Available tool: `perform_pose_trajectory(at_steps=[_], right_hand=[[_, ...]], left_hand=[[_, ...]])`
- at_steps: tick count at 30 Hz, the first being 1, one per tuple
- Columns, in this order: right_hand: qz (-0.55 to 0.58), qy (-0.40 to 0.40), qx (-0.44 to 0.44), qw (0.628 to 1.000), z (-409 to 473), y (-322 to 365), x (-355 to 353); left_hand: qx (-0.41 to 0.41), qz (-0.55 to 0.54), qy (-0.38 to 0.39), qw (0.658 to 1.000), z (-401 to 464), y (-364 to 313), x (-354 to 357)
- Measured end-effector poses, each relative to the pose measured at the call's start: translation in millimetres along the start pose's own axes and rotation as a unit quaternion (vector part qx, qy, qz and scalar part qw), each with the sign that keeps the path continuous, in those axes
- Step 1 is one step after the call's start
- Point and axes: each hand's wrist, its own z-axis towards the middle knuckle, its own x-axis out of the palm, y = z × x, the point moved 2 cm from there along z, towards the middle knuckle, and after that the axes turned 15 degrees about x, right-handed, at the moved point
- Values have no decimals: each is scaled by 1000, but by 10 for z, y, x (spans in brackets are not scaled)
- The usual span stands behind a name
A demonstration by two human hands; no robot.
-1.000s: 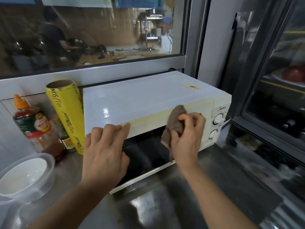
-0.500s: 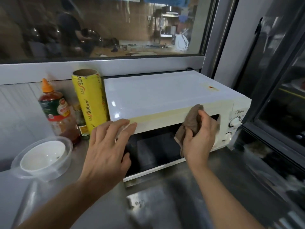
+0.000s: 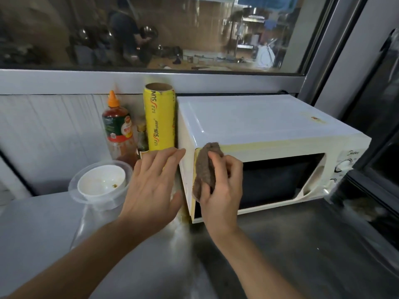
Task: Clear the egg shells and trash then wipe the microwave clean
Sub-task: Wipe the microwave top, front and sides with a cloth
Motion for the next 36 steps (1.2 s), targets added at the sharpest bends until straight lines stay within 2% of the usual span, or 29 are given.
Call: perform_pose_trajectory(at_steps=[4,8,13,17,21,26,29,36], right_hand=[[-31,-5,-56,998,-4,-48,6],[-77,26,-90,993,-133,-250,56],[-129,109,-43,985,-624,-755,246],[-132,151,33,979,-954,-1017,400],[-65,94,87,990,-865,-844,343],[39,9,87,995,-296,-327,112],[37,-6,93,995,-191,-240,72],[-4,-18,26,999,-285,-355,121]], left_hand=[[11,-30,8,999,12,46,1],[42,-74,31,996,125,107,69],[100,-65,92,989,265,234,189],[92,-70,100,988,243,244,244],[82,-79,97,989,211,210,274],[76,-98,77,989,211,194,281],[69,-106,57,990,227,178,286],[54,-103,40,992,243,131,317]])
